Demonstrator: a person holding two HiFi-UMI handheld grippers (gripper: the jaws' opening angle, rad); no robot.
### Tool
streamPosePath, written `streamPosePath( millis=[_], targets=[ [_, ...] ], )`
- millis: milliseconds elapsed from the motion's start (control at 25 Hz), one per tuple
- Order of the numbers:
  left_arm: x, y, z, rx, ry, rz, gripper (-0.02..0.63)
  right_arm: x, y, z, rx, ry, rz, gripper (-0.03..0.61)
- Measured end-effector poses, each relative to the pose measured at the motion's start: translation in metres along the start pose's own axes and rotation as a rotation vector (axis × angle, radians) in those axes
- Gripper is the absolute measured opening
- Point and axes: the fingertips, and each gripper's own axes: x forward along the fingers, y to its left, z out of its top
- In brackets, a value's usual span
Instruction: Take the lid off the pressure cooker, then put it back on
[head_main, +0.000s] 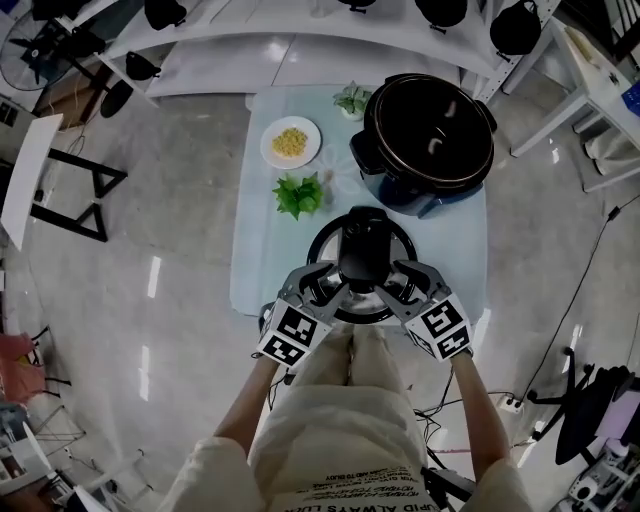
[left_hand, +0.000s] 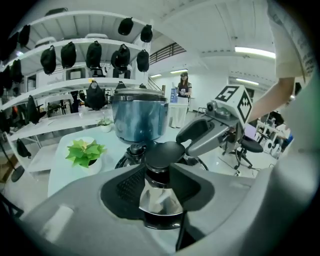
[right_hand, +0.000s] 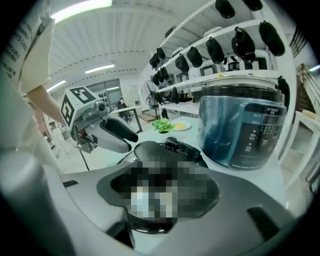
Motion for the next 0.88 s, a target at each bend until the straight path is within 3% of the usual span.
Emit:
streamPosePath(
  millis=[120, 280, 400, 880],
  targets=[
    [-0.013, -0.001, 0.007, -0.031, -0.036, 0.026, 0.128, -0.011, 0.002, 0.005, 0.021, -0.023, -0.028, 0.196],
    [-0.031, 0.003, 0.017, -0.043, -0.085, 0.069, 0.076, -0.029, -0.001, 0.018, 0.034, -0.072, -0.1, 0.073],
    [-0.045, 0.01, 0.026, -0.054, -0.123, 0.103, 0.053, -0.041, -0.002, 0.032, 0.037, -0.114, -0.135, 0.031],
    [-0.082, 0.025, 0.058, -0.047, -0.217, 0.183, 0.03, -0.081, -0.007, 0.071, 0.043, -0.234, -0.211, 0.006]
  ],
)
